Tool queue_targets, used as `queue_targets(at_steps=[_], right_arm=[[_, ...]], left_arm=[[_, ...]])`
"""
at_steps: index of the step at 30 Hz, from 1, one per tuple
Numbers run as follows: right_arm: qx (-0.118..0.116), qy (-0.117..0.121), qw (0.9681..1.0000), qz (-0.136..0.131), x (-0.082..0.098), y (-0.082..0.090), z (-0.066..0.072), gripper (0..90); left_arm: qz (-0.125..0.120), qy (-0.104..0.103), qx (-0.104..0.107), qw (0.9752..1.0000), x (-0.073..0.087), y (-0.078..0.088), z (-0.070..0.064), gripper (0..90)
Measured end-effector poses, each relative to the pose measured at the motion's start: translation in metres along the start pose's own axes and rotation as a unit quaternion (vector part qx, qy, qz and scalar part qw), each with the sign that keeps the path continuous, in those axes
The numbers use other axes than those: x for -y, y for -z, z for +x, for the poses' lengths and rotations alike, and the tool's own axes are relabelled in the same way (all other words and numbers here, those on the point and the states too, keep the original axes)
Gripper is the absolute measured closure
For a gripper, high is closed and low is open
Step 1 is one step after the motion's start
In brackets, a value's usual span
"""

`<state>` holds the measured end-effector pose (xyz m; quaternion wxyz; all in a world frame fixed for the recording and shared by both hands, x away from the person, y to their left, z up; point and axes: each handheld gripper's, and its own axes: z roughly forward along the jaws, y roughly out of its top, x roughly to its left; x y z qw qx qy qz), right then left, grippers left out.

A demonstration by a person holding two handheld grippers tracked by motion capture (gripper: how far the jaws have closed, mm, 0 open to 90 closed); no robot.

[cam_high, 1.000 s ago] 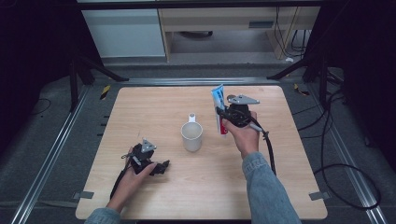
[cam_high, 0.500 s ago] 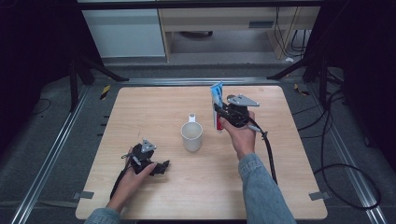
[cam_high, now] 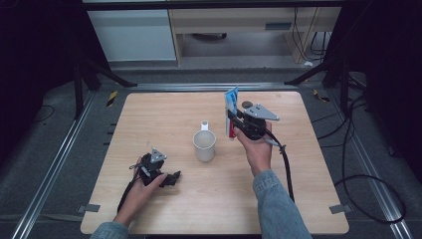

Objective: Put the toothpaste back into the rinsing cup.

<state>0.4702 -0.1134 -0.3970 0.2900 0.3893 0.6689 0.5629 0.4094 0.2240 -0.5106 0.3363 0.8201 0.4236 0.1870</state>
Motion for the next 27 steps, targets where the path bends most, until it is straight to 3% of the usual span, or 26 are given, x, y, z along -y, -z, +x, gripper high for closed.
queue_targets(at_steps=[14,19,27], right_arm=[[-0.006,-0.005,0.9994,-0.033,-0.012,0.013,0.014,73.7],[-0.014,-0.011,0.9983,-0.055,-0.019,0.015,0.021,73.7],[-0.027,-0.012,0.9972,-0.068,-0.026,0.015,0.034,73.7]], left_arm=[[0.001,0.0,0.0,1.0,0.0,0.0,0.0,0.0],[0.0,0.0,0.0,1.0,0.0,0.0,0.0,0.0],[0.0,0.0,0.0,1.0,0.0,0.0,0.0,0.0]])
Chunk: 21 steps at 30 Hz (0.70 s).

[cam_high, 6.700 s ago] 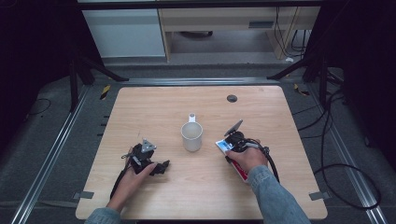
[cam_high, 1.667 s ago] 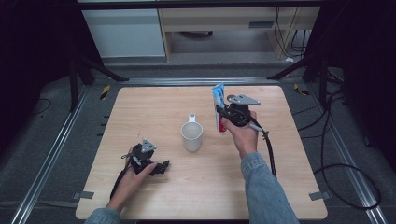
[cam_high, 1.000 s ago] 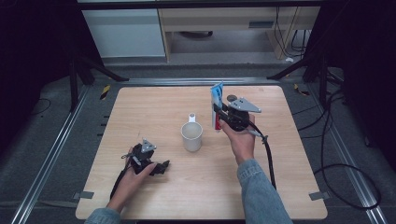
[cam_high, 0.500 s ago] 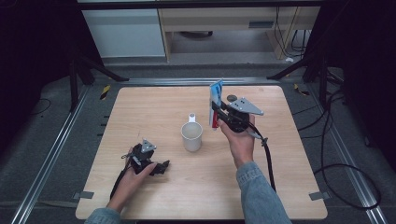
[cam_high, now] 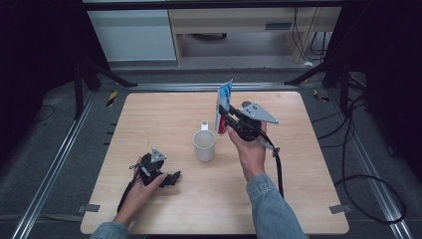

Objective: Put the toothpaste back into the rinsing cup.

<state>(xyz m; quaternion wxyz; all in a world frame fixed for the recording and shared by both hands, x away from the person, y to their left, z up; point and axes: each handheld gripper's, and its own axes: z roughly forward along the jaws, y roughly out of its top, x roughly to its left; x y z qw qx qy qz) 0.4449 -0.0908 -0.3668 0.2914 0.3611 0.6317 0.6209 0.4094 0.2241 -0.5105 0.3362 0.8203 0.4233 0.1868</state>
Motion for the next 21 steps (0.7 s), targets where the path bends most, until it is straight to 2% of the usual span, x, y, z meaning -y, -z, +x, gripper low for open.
queue_targets(at_steps=[6,21], right_arm=[[-0.011,-0.005,0.9999,-0.012,-0.002,-0.004,0.01,73.7],[-0.027,-0.004,0.9996,-0.011,0.005,-0.011,0.025,73.6]], left_arm=[[0.0,0.0,0.0,1.0,0.0,0.0,0.0,0.0],[0.0,0.0,0.0,1.0,0.0,0.0,0.0,0.0]])
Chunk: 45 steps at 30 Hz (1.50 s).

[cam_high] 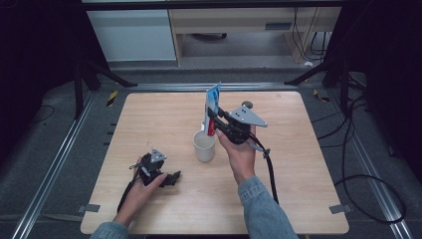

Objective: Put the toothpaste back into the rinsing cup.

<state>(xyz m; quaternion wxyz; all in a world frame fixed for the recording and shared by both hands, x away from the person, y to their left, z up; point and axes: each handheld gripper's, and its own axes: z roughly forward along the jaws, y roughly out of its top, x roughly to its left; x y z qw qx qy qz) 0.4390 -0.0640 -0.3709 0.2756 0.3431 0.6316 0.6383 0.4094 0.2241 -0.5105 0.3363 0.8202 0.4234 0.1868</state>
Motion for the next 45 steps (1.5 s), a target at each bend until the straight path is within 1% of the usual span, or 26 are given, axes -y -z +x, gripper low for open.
queue_targets(at_steps=[4,7,10,11,16,17,20,21,23,29,31,36,37,39,41,45], right_arm=[[-0.004,0.006,1.0,0.004,0.004,-0.003,0.003,73.6],[-0.005,0.001,1.0,0.008,0.006,-0.005,0.005,73.6],[-0.007,0.001,0.9999,0.011,0.012,-0.007,0.006,73.6],[-0.007,0.002,0.9999,0.014,0.017,-0.008,0.007,73.6],[-0.008,0.0,0.9998,0.017,0.023,-0.009,0.008,73.6],[-0.008,0.004,0.9998,0.016,0.026,-0.01,0.008,73.6],[-0.008,0.002,0.9998,0.02,0.029,-0.011,0.008,73.6],[-0.008,0.003,0.9997,0.023,0.033,-0.013,0.008,73.6],[-0.008,-0.002,0.9997,0.024,0.035,-0.014,0.008,73.6],[-0.007,0.008,0.9996,0.027,0.043,-0.017,0.009,73.5],[-0.007,0.005,0.9996,0.027,0.044,-0.017,0.01,73.5],[-0.007,0.008,0.9995,0.028,0.051,-0.018,0.011,73.4],[-0.006,0.006,0.9995,0.03,0.053,-0.018,0.011,73.4],[-0.006,0.007,0.9994,0.032,0.055,-0.018,0.012,73.4],[-0.007,0.013,0.9993,0.034,0.057,-0.018,0.011,73.4],[-0.01,0.016,0.9992,0.036,0.06,-0.02,0.013,73.4]], left_arm=[[0.0,0.0,0.0,1.0,0.0,0.0,0.0,0.0],[0.0,0.0,0.0,1.0,0.0,0.0,0.0,0.0],[0.0,0.0,0.0,1.0,0.0,0.0,0.0,0.0],[0.0,0.0,0.0,1.0,0.0,0.0,0.0,0.0],[0.0,0.0,0.0,1.0,0.0,0.0,0.0,0.0],[0.0,0.0,0.0,1.0,0.0,0.0,0.0,0.0],[0.0,0.0,0.0,1.0,0.0,0.0,0.0,0.0],[0.0,0.0,0.0,1.0,0.0,0.0,0.0,0.0],[0.0,0.0,0.0,1.0,0.0,0.0,0.0,0.0],[0.0,0.0,0.0,1.0,0.0,0.0,0.0,0.0],[0.0,0.0,0.0,1.0,0.0,0.0,0.0,0.0],[0.0,0.0,0.0,1.0,0.0,0.0,0.0,0.0],[0.0,0.0,0.0,1.0,0.0,0.0,0.0,0.0],[0.0,0.0,0.0,1.0,0.0,0.0,0.0,0.0],[0.0,0.0,0.0,1.0,0.0,0.0,0.0,0.0],[0.0,0.0,0.0,1.0,0.0,0.0,0.0,0.0]])
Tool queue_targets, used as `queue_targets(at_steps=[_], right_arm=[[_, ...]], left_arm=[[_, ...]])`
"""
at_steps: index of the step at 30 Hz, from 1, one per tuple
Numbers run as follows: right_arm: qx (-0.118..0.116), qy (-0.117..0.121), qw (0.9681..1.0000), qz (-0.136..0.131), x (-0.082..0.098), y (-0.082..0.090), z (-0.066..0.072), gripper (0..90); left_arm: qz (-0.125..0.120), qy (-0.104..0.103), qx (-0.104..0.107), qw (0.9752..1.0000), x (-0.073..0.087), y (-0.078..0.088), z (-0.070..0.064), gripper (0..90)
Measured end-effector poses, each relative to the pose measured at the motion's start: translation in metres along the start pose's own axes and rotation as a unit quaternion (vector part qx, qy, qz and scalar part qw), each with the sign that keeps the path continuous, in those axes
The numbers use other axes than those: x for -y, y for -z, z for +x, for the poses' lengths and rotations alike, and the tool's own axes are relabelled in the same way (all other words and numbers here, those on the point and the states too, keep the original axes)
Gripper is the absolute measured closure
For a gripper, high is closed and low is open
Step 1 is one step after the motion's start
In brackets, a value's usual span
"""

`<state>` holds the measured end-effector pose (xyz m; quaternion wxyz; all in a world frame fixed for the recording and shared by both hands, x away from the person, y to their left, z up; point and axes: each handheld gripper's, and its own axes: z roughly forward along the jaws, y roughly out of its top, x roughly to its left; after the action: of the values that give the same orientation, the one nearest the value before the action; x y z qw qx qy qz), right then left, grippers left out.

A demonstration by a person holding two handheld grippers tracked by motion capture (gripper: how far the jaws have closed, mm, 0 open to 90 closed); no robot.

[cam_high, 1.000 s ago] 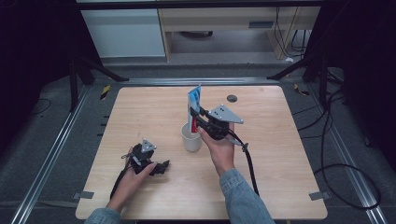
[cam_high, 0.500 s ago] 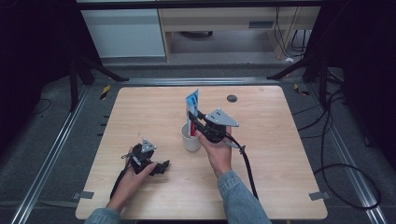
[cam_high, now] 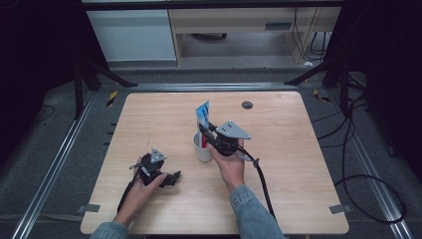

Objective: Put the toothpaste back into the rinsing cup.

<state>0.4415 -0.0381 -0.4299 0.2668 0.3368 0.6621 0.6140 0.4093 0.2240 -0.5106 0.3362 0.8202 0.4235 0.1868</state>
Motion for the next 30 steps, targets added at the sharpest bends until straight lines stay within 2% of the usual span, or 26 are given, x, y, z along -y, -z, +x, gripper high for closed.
queue_targets(at_steps=[3,13,30], right_arm=[[-0.001,0.006,1.0,0.002,0.003,-0.001,0.002,73.3],[-0.001,0.004,1.0,0.009,0.015,-0.001,0.001,73.2],[0.0,-0.005,0.9999,0.015,0.019,-0.003,0.0,73.1]], left_arm=[[0.0,0.0,0.0,1.0,0.0,0.0,0.0,0.0],[0.0,0.0,0.0,1.0,0.0,0.0,0.0,0.0],[0.0,0.0,0.0,1.0,0.0,0.0,0.0,0.0]])
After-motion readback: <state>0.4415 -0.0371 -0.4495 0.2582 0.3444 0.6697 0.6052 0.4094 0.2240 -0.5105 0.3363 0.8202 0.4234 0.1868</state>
